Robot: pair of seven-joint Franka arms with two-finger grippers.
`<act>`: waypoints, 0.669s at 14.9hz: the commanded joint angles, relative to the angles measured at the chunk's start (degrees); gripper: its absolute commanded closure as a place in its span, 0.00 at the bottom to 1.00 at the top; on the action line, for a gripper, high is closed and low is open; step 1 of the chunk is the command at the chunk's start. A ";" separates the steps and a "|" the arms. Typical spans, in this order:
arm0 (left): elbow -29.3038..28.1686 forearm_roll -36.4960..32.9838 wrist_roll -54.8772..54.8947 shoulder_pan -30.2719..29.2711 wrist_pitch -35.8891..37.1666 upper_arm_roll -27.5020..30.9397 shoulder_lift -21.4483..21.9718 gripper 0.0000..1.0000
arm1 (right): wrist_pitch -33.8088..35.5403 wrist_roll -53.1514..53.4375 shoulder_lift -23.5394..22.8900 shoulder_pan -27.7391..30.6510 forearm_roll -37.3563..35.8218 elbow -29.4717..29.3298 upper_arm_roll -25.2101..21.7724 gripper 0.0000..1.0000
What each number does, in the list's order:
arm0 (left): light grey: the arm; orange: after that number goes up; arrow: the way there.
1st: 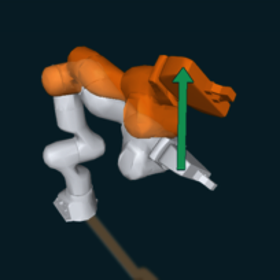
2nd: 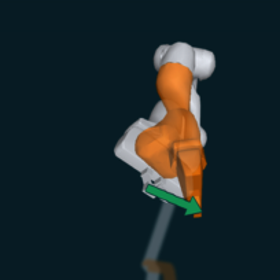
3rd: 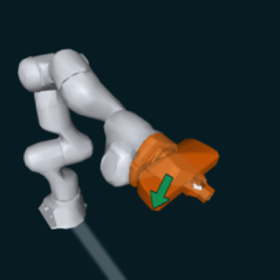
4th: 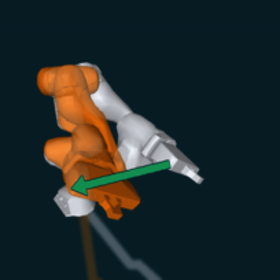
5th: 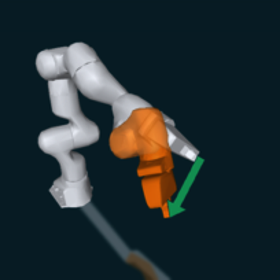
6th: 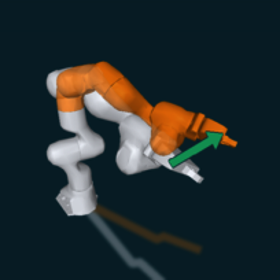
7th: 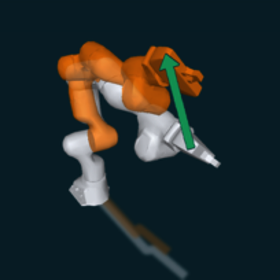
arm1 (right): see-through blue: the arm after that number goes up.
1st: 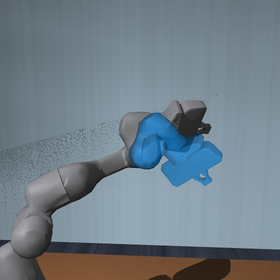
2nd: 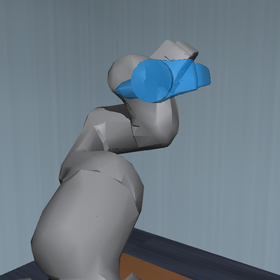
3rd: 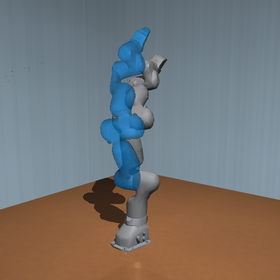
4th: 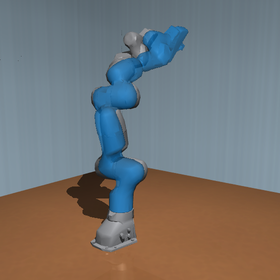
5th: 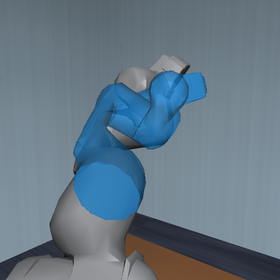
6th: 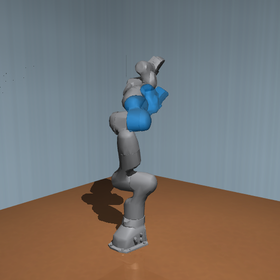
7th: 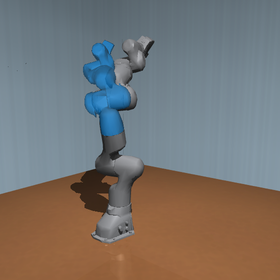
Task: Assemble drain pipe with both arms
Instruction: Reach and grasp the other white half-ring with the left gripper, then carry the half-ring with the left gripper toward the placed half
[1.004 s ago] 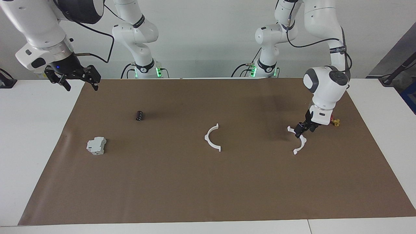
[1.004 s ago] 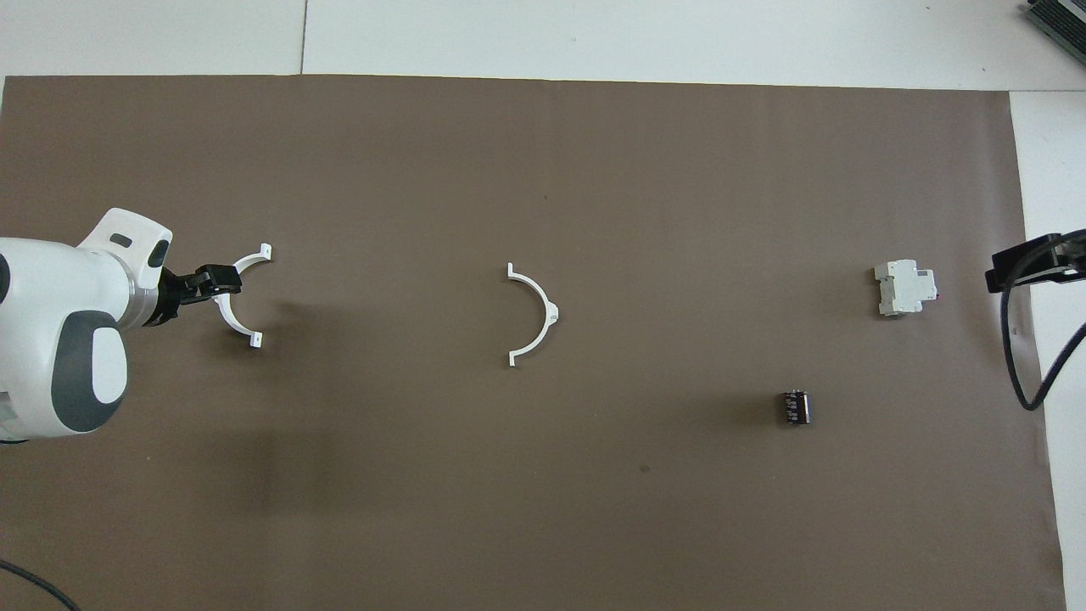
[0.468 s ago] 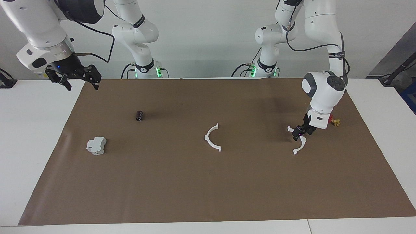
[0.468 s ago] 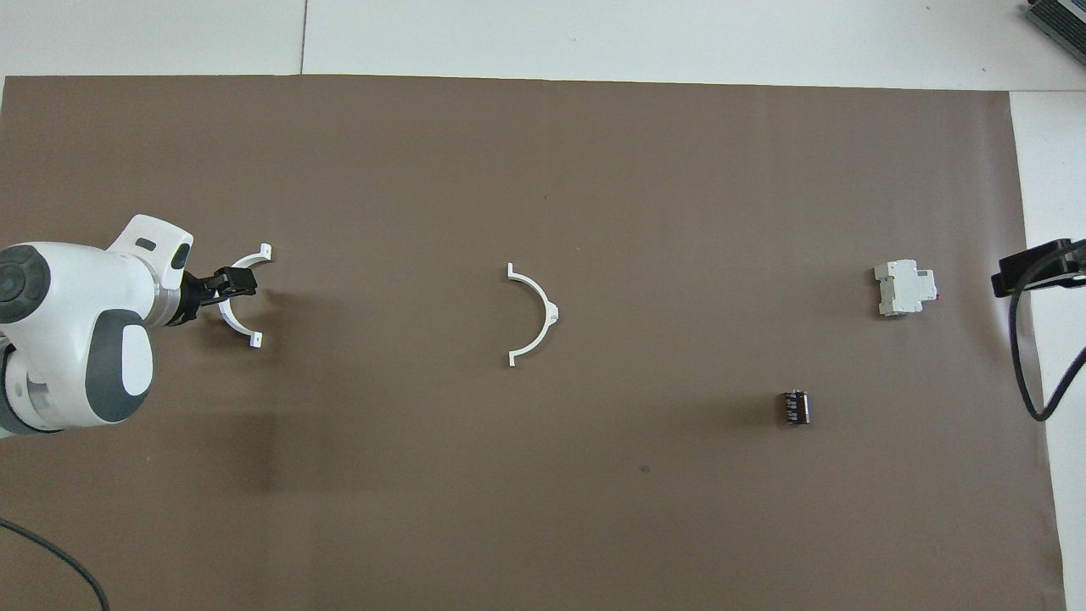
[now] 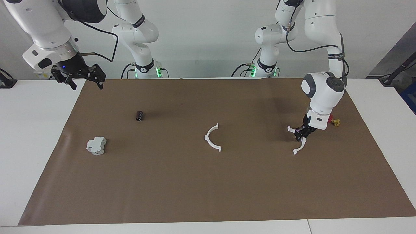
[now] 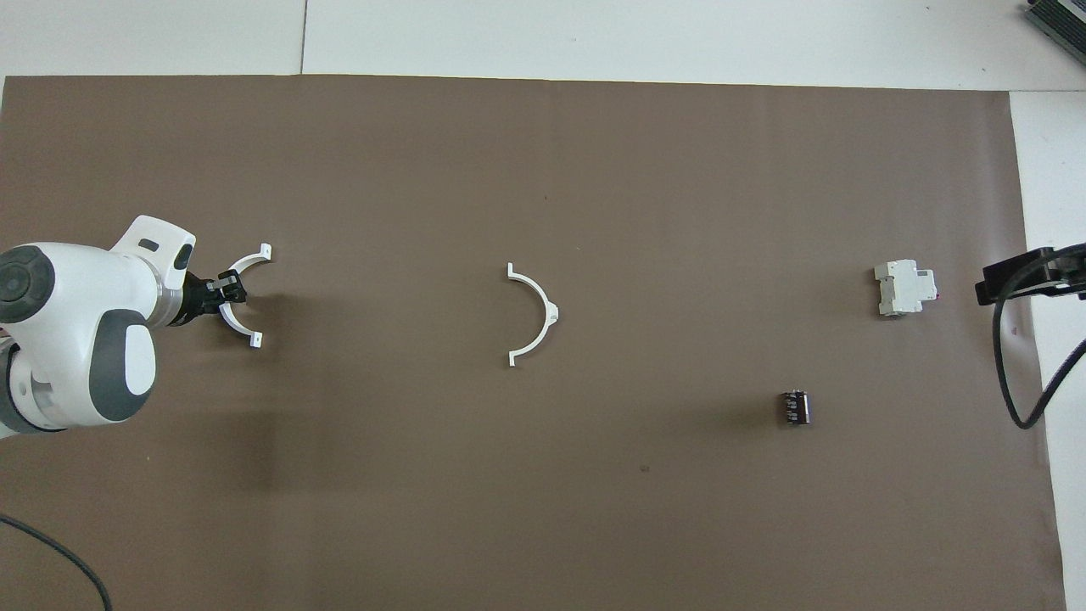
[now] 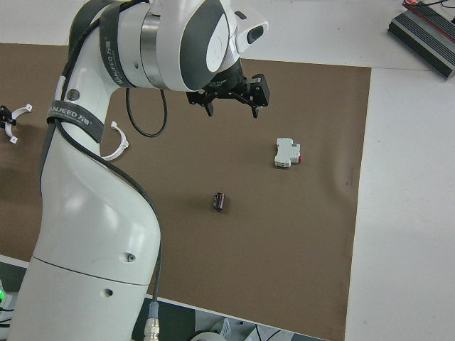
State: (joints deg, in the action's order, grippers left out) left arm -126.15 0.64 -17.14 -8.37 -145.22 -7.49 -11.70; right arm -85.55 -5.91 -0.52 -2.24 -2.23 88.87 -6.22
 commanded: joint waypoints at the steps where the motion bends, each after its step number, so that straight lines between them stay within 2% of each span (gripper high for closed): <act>1: 0.55 0.33 -0.61 1.86 0.02 0.37 -0.16 1.00 | -1.80 1.17 1.75 0.13 1.17 2.45 0.33 0.00; 3: 4.14 0.42 -1.48 4.93 4.56 0.45 -0.16 1.00 | -3.03 1.25 1.75 0.04 1.09 2.53 0.42 0.00; 5: 8.80 0.16 -10.40 9.75 9.76 0.46 -0.25 1.00 | -3.30 1.16 1.75 0.04 1.09 2.53 0.42 0.00; 8: 9.00 -7.55 -25.79 17.75 10.57 0.46 -0.25 1.00 | -3.22 1.16 1.75 0.13 1.09 2.53 0.42 0.00; 10: 9.25 -8.72 -32.05 23.02 11.44 0.46 -0.16 1.00 | -3.22 1.08 1.75 0.13 1.09 2.62 0.42 0.00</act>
State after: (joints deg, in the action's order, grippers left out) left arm -117.55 -6.06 -43.51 9.99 -135.46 -8.04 -11.70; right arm -87.19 -5.90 -0.49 -2.52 -2.22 89.09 -6.21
